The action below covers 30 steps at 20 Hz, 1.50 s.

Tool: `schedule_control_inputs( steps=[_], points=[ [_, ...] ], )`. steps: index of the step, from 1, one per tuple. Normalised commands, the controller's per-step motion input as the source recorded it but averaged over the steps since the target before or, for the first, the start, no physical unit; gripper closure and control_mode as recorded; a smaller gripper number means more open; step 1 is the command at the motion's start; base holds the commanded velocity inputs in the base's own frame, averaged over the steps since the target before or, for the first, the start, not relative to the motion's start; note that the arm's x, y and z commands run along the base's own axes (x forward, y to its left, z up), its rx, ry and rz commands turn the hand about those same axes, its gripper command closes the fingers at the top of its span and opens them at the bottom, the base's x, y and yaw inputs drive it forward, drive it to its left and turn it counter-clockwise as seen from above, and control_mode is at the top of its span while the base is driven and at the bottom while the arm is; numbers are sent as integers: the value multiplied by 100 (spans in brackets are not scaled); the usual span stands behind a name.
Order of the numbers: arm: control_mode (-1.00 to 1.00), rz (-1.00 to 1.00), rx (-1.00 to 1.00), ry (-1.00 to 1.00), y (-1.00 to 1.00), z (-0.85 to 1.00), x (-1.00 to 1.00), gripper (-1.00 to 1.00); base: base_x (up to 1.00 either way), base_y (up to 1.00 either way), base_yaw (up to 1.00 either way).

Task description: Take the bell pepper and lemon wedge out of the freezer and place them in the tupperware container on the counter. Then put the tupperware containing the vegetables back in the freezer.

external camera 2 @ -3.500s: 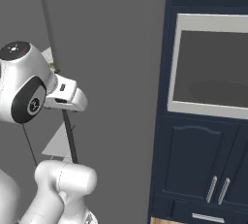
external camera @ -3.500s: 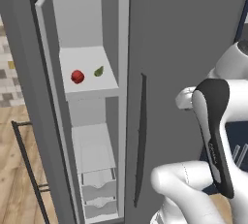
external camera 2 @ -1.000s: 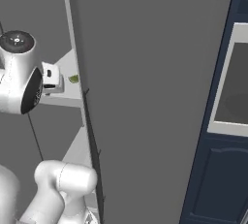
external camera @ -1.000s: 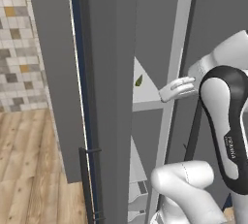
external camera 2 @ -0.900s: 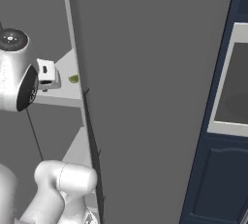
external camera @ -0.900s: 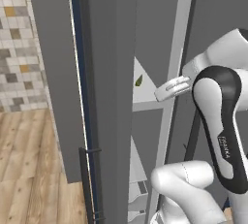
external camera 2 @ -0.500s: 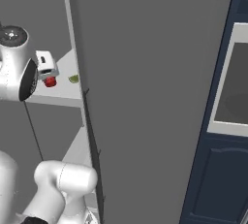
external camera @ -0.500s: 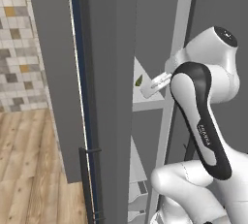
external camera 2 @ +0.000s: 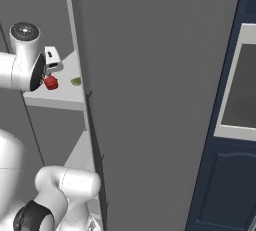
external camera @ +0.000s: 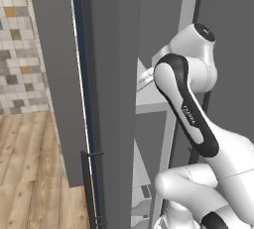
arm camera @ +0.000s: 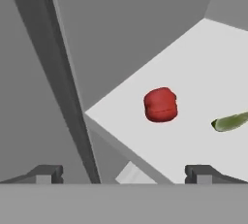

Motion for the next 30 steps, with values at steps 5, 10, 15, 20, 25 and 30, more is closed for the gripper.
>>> schedule_control_inputs(
  steps=[5, 10, 15, 20, 25, 30],
  points=[
    [-100, 0, -3, 0, 2, -34, 31, -100, 0, 0, 0],
    [-100, 0, -1, 1, 2, -37, 33, -100, 0, 0, 0],
    [-100, 0, 0, 3, 9, -23, 41, -100, 0, 0, 0],
    [-100, 0, -1, 7, 18, -18, 46, -100, 0, 0, 0],
    [-100, 0, -2, 11, 27, -10, 50, -100, 0, 0, 0],
    [-100, 0, -3, 8, 16, -10, 45, -100, 0, 0, 0]
  ],
)
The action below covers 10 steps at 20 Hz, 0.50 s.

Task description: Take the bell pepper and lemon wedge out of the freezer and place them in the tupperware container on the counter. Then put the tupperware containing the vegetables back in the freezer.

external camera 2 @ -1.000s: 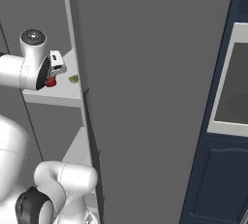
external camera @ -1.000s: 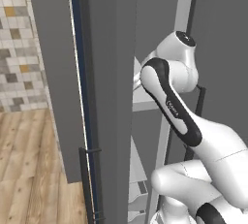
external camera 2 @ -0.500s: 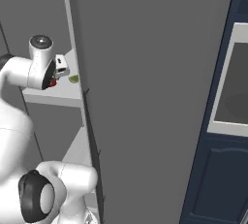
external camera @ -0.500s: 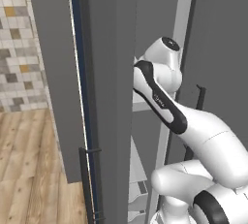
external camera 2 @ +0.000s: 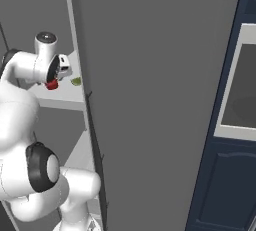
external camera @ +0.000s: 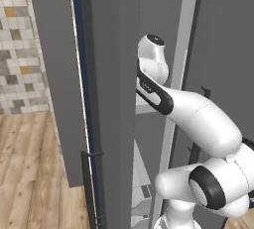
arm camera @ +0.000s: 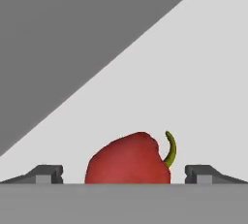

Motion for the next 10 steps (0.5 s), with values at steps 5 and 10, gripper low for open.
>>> schedule_control_inputs(
  steps=[5, 10],
  points=[
    [-100, 0, -6, 1, 1, -22, 20, -100, 0, 0, 0],
    [-100, 0, -6, 0, 0, -21, 0, -100, 0, 0, 0]
  ],
)
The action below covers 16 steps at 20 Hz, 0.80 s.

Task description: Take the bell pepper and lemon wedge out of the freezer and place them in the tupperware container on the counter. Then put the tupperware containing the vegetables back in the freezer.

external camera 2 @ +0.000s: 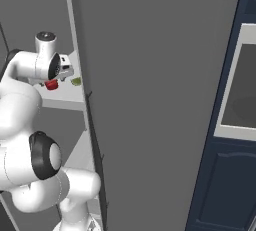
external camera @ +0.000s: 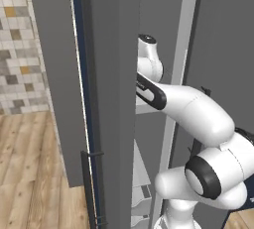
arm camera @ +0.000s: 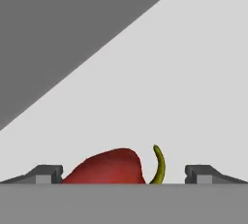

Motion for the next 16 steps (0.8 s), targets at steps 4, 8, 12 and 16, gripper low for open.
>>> schedule_control_inputs(
  steps=[4, 8, 12, 16],
  points=[
    [-100, 0, -1, 0, 0, -17, 0, -100, 0, 0, 0],
    [-100, 0, 0, 0, 0, -22, 0, 100, 0, 0, 0],
    [-100, 0, 0, 0, -5, -8, -3, 100, 0, 0, 0],
    [-100, 0, 2, -6, -16, 1, -24, 100, 0, 0, 0]
  ],
)
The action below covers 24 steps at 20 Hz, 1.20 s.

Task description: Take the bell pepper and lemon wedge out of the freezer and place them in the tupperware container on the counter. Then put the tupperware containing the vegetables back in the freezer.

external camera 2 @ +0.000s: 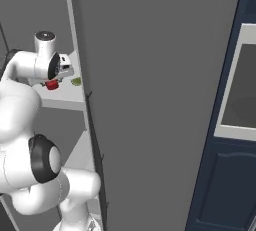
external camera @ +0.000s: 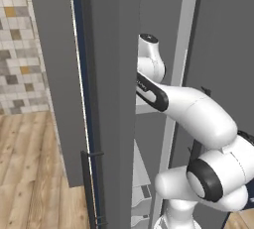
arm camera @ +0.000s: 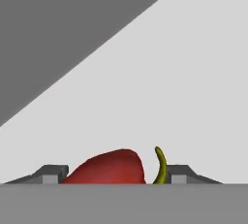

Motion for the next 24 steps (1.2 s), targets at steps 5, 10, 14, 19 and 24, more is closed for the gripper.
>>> schedule_control_inputs(
  steps=[5, 10, 14, 19, 24],
  points=[
    [-100, 0, 4, -21, -16, 43, -69, 100, 0, 0, 0],
    [-100, -3, 0, -19, -4, 70, -97, 100, 0, 0, 0],
    [-100, -14, 0, -3, -35, 55, -100, 100, 0, 0, 0],
    [-100, -22, 0, 3, -63, 32, -100, 100, 0, 0, 0],
    [-100, -31, 0, 5, -63, 14, -67, 100, 0, 0, 0]
  ],
)
